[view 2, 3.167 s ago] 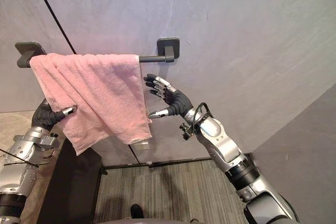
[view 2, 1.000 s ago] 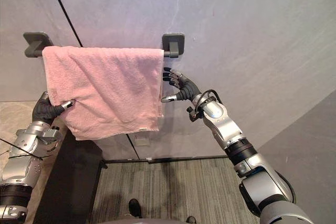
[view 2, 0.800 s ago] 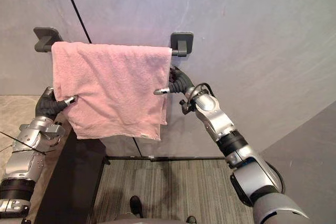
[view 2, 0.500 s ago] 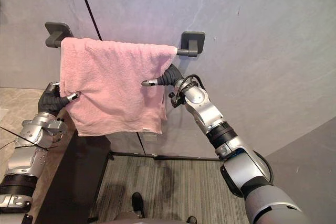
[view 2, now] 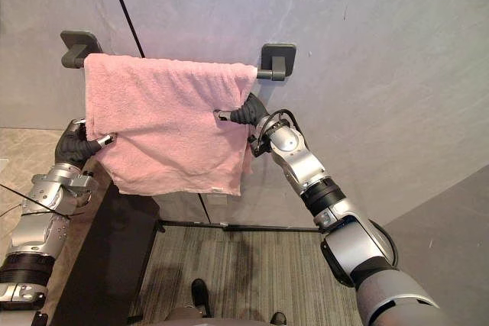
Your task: Organize washtable
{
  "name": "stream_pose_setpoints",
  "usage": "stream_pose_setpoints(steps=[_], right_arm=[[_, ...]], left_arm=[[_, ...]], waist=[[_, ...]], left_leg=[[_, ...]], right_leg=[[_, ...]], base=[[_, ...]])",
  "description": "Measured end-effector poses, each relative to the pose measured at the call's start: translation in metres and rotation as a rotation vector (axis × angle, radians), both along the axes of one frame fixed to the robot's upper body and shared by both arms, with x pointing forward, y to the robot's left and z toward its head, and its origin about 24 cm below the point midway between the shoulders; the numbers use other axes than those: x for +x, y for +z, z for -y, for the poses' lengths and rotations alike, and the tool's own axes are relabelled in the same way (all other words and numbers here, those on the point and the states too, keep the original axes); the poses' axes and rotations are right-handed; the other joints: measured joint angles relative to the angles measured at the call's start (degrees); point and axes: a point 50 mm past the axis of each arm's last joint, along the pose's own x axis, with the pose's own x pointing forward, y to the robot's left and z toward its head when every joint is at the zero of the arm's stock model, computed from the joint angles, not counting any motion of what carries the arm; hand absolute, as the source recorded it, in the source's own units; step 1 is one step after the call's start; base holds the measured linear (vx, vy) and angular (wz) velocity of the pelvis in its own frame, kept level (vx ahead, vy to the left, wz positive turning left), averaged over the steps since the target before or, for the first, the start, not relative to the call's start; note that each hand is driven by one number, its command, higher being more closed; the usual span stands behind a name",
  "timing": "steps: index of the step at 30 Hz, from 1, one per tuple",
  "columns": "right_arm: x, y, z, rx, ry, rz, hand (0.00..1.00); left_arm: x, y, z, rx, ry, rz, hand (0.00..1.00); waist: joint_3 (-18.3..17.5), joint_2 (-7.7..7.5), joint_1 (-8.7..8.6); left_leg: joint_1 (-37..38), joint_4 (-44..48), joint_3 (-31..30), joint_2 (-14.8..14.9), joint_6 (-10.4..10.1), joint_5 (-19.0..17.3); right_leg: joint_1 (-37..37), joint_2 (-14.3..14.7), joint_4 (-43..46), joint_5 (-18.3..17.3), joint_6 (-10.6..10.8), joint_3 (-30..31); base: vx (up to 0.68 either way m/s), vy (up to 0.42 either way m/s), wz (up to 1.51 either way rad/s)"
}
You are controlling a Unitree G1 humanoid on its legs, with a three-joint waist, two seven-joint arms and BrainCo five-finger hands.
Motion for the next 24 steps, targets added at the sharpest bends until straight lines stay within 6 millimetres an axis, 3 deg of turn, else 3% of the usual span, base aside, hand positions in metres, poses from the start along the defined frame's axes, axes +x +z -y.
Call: stream_pose_setpoints(steps=[14, 24], right_arm=[[-0.008, 0.007, -0.006, 0.058, 0.085, 0.011, 1.0], [-0.011, 0.009, -0.007, 0.093, 0.11, 0.003, 1.0]], left_arm=[[0.021, 0.043, -0.021, 0.093, 0.054, 0.067, 1.0], [0.024, 0.049, -0.029, 0.12, 0.069, 0.078, 1.0]], waist=[[0.8, -0.97, -0.03], [1.1, -1.4, 0.17]], left_leg=[[0.0, 0.0, 2.3, 0.2, 0.2, 0.2], [-0.4, 0.0, 2.4, 0.4, 0.2, 0.2]], right_leg=[[-1.4, -0.1, 0.0, 0.0, 0.0, 2.0], [-1.9, 0.0, 0.0, 0.1, 0.0, 2.2]], base=[[0.02, -0.008, -0.09], [0.0, -0.002, -0.01]])
